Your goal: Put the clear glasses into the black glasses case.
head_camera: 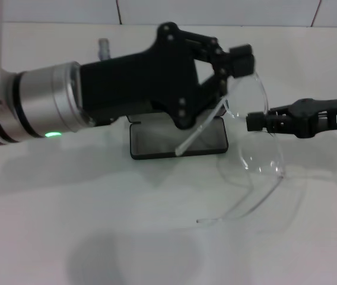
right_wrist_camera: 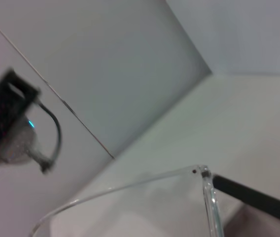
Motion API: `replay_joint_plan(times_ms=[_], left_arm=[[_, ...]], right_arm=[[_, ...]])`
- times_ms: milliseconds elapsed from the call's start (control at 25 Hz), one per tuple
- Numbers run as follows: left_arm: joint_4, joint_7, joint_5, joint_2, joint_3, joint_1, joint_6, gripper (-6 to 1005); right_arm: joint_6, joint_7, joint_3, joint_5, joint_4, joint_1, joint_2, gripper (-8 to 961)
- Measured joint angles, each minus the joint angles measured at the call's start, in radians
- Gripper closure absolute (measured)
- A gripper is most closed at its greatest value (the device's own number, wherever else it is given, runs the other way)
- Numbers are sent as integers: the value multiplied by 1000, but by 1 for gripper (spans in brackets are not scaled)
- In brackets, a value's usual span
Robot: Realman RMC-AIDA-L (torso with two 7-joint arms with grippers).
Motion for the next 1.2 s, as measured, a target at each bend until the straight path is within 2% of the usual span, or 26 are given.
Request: replay_joint_plan(times_ms=[160,440,960,1200], left_arm=[[-9,18,-35,-1,63,-3,-9,952],[-80,33,-81,-3,112,-11,-25,952],[-113,80,-191,-4,228,0,-18,952],[-118,92,-203,-7,250,7,-20,952]], right_arm=[[-11,-21,0,54,40,3,3,842],[-52,-72,-1,143,110,13,6,841],[-129,-76,1,284,117,-6,4,841],[-165,-96,-1,330,146,-10,6,840]])
